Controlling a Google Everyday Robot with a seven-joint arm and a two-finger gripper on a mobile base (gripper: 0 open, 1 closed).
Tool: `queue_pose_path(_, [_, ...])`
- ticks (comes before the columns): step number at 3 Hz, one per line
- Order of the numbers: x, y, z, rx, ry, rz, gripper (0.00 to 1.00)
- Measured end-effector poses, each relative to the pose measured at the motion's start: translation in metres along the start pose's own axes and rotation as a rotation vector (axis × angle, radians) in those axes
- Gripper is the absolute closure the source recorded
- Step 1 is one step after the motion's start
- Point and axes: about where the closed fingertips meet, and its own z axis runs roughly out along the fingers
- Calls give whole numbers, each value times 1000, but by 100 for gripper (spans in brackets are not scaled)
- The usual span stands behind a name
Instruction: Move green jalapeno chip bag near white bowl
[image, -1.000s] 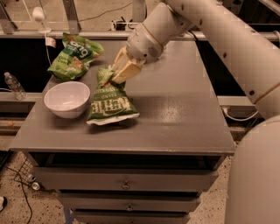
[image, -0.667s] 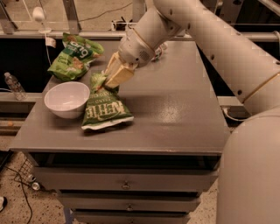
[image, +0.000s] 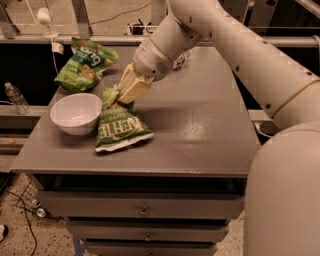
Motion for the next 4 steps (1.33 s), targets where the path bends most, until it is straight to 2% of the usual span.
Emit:
queue_pose_path(1, [-1, -2, 3, 1, -2, -1, 58])
queue_pose_path(2, [-2, -4, 6, 2, -5, -2, 27])
queue_pose_path(3, [-2, -5, 8, 2, -7, -2, 4])
queue_pose_path(4, [-3, -6, 10, 2, -9, -3, 0])
